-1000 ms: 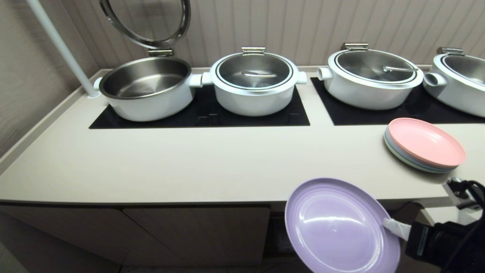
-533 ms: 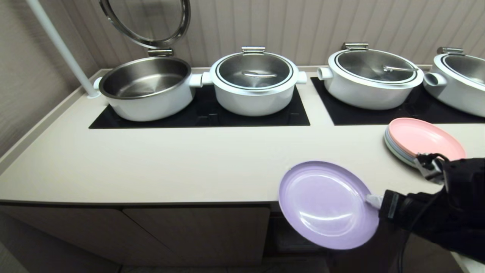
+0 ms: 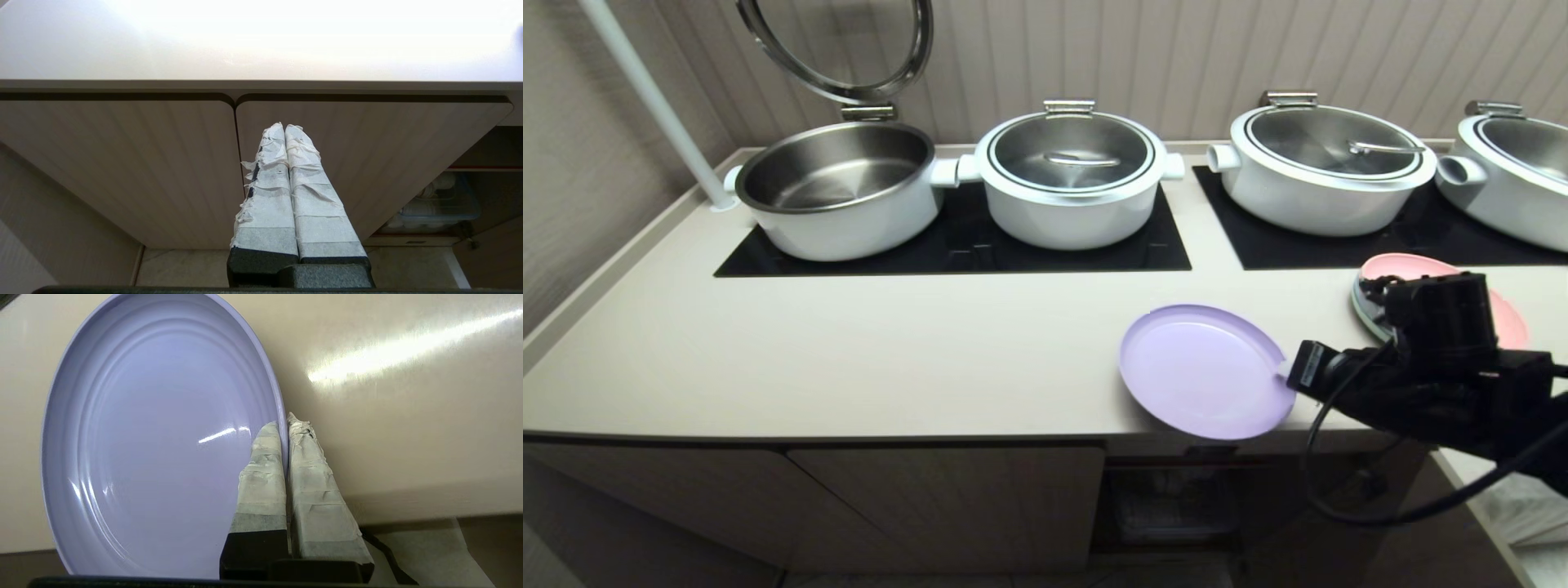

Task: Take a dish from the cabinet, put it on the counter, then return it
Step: Place it on the table

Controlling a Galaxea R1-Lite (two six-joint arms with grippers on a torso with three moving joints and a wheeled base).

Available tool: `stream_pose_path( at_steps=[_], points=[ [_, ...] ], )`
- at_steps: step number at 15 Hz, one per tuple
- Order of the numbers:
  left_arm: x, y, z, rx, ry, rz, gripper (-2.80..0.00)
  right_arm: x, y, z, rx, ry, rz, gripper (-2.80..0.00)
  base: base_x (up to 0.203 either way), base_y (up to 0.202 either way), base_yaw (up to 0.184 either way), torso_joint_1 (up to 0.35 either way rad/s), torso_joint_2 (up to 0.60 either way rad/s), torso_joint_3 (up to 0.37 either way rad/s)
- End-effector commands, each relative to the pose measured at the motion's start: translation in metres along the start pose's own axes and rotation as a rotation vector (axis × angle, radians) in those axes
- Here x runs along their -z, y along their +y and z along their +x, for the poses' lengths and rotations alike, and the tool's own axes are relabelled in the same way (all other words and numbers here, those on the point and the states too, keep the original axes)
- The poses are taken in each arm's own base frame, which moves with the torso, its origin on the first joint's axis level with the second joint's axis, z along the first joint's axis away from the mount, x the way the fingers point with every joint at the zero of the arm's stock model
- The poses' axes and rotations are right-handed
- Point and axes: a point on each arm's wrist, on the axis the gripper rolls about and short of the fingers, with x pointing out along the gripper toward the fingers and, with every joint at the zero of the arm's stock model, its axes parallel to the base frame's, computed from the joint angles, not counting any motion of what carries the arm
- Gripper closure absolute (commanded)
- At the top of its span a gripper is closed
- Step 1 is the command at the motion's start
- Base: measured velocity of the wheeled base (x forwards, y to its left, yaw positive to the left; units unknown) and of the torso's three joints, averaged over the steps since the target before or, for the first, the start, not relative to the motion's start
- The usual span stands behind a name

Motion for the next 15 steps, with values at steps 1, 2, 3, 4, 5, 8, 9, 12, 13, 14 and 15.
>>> stream_pose_path(
  at_steps=[1,2,3,4,5,8,9,12,13,14,15],
  points=[
    [0.000,0.000,0.000,0.000,-0.001,-0.001,0.00,-0.007,-0.003,0.027,0.029,0.004,0.016,0.00,0.000,0.000,0.000,0.000,0.00,0.000],
    [0.000,0.000,0.000,0.000,-0.001,-0.001,0.00,-0.011,-0.003,0.034,0.033,-0.002,0.020,0.00,0.000,0.000,0.000,0.000,0.00,0.000],
    [0.000,0.000,0.000,0.000,-0.001,-0.001,0.00,-0.013,-0.003,0.040,0.035,-0.004,0.023,0.00,0.000,0.000,0.000,0.000,0.00,0.000],
    [0.000,0.000,0.000,0.000,-0.001,-0.001,0.00,-0.015,-0.003,0.045,0.033,-0.005,0.027,0.00,0.000,0.000,0.000,0.000,0.00,0.000],
    [0.000,0.000,0.000,0.000,-0.002,-0.001,0.00,-0.018,-0.003,0.049,0.030,-0.007,0.040,0.00,0.000,0.000,0.000,0.000,0.00,0.000],
    [0.000,0.000,0.000,0.000,-0.001,-0.001,0.00,-0.020,-0.003,0.056,0.032,-0.009,0.051,0.00,0.000,0.000,0.000,0.000,0.00,0.000],
    [0.000,0.000,0.000,0.000,-0.001,-0.001,0.00,-0.020,-0.002,0.058,0.032,-0.009,0.051,0.00,0.000,0.000,0.000,0.000,0.00,0.000],
    [0.000,0.000,0.000,0.000,-0.001,-0.001,0.00,-0.020,-0.003,0.061,0.035,-0.009,0.052,0.00,0.000,0.000,0.000,0.000,0.00,0.000],
    [0.000,0.000,0.000,0.000,-0.001,-0.001,0.00,-0.020,-0.003,0.061,0.035,-0.009,0.052,0.00,0.000,0.000,0.000,0.000,0.00,0.000],
    [0.000,0.000,0.000,0.000,-0.001,-0.001,0.00,-0.020,-0.003,0.061,0.034,-0.011,0.052,0.00,0.000,0.000,0.000,0.000,0.00,0.000],
    [0.000,0.000,0.000,0.000,-0.001,-0.001,0.00,-0.020,-0.003,0.061,0.032,-0.013,0.052,0.00,0.000,0.000,0.000,0.000,0.00,0.000]
  ],
)
